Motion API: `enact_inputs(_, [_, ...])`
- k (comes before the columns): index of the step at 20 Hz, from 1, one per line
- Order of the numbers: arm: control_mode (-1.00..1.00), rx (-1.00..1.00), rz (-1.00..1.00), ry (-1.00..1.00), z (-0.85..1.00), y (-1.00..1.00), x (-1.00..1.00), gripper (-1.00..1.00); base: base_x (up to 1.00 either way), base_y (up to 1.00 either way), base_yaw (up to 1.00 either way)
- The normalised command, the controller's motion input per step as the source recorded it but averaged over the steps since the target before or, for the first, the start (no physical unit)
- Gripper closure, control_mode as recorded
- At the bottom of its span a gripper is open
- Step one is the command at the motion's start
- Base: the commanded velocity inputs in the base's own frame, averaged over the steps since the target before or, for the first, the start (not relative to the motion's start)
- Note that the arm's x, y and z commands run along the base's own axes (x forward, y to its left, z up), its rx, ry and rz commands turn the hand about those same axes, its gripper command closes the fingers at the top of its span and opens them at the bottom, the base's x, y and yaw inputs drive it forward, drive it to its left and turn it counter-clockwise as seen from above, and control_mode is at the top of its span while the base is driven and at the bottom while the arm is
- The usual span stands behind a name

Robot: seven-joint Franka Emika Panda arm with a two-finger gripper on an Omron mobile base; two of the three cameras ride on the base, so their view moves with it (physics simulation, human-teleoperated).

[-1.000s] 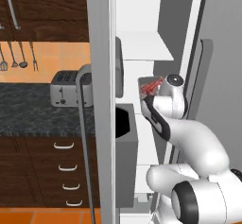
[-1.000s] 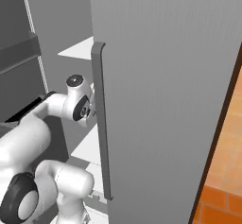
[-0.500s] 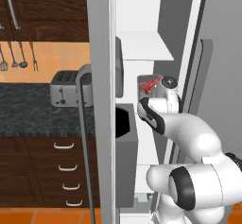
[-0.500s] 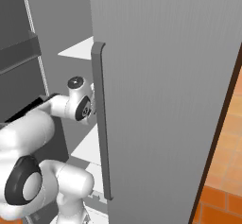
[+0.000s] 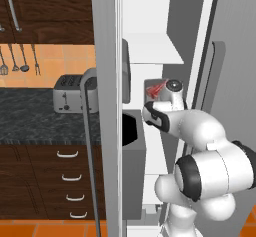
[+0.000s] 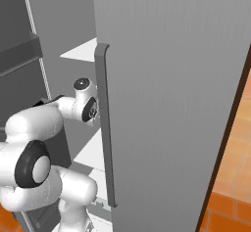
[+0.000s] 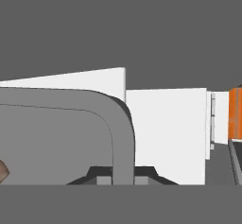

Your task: Take the meat container that has the steak and place it on the second highest rack of the freezer. Then take the vegetable container that has the corn and garlic and place it on the highest rack of the freezer.

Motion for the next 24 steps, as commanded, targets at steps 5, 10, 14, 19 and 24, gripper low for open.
enact_inputs(5, [-1.00, 0.00, 0.00, 0.00, -0.35, 0.00, 0.11, 1.00, 0.00, 0.00, 0.00])
enact_inputs(10, [-1.00, 0.00, 0.00, 0.00, -0.03, 0.00, 0.38, 1.00, 0.00, 0.00, 0.00])
enact_inputs(14, [-1.00, 0.00, 0.00, 0.00, -0.01, 0.00, 0.51, 1.00, 0.00, 0.00, 0.00])
enact_inputs(19, [-1.00, 0.00, 0.00, 0.00, -0.42, 0.00, 0.33, 1.00, 0.00, 0.00, 0.00])
enact_inputs(24, [-1.00, 0.00, 0.00, -0.03, -0.07, 0.00, 0.12, 1.00, 0.00, 0.00, 0.00])
